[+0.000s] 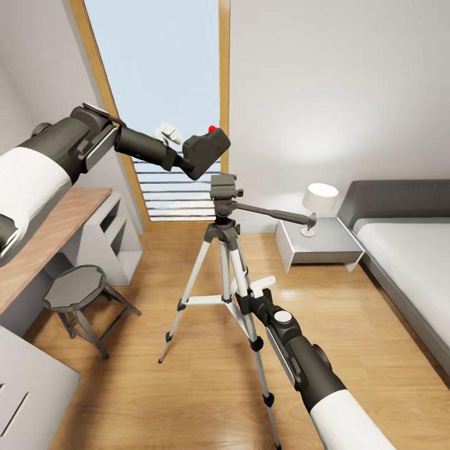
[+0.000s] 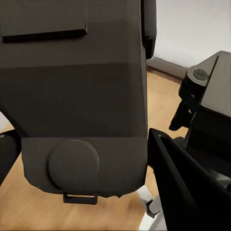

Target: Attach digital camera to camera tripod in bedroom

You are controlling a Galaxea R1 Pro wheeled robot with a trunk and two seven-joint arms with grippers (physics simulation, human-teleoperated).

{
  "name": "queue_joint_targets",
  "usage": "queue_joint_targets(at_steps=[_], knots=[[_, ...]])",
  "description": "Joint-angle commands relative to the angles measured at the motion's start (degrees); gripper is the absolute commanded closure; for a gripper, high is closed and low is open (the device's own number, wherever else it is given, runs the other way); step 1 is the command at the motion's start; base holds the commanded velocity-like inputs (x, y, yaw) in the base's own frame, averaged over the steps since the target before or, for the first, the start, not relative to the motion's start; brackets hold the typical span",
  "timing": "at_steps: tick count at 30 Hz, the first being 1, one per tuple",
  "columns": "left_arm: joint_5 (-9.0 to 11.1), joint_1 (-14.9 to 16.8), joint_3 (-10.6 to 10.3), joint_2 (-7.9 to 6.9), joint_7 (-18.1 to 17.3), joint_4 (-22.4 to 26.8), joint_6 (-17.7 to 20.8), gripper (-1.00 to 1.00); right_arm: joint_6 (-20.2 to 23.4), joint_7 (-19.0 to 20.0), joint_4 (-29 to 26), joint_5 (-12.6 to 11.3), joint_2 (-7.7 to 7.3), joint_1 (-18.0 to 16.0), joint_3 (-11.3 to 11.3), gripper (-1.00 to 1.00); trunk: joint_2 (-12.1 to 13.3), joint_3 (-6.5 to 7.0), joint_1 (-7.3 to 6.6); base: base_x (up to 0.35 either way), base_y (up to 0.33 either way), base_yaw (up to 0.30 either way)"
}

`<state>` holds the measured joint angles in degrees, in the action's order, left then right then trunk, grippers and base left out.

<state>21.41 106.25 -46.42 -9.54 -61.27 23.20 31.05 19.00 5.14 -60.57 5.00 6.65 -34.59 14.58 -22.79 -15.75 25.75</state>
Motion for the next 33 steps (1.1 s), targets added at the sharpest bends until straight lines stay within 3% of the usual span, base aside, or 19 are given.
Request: queue_joint_targets(at_steps=[1, 13, 14, 19, 25, 33], knots=[[0.26, 0.09, -0.35, -0.06, -0.24, 0.19, 0.27, 1.00, 0.33, 0.31, -0.11, 0.44, 0.03, -0.05, -0.05, 1.00, -0.13, -0.11, 0.03, 0.000, 0.000, 0.000], [-0.66, 0.09, -0.24, 0.58, -7.70, -0.17, 0.55, 1.00, 0.34, 0.31, -0.14, 0.51, 0.03, -0.05, 0.01, 1.00, -0.13, -0.11, 0.03, 0.000, 0.000, 0.000], [-3.80, 1.65, -0.25, 2.68, -9.74, 0.95, 0.70, 1.00, 0.33, 0.22, -0.08, 0.45, 0.03, -0.04, 0.01, 1.00, -0.13, -0.11, 0.03, 0.000, 0.000, 0.000], [-6.83, 2.60, -0.25, 2.81, -11.29, 1.24, 0.75, 1.00, 0.33, 0.07, -0.08, 0.45, 0.07, -0.04, 0.01, 1.00, -0.13, -0.11, 0.03, 0.000, 0.000, 0.000], [-9.16, 3.03, -0.25, 2.69, -12.95, 2.32, 0.79, 1.00, 0.33, -0.08, -0.08, 0.45, 0.11, -0.04, 0.01, 1.00, -0.13, -0.11, 0.03, 0.000, 0.000, 0.000], [-10.26, 4.16, -0.12, 1.38, -13.43, 5.22, 2.51, 1.00, 0.33, -0.13, -0.05, 0.45, 0.11, -0.05, 0.01, 1.00, -0.13, -0.11, 0.03, 0.000, 0.000, 0.000]])
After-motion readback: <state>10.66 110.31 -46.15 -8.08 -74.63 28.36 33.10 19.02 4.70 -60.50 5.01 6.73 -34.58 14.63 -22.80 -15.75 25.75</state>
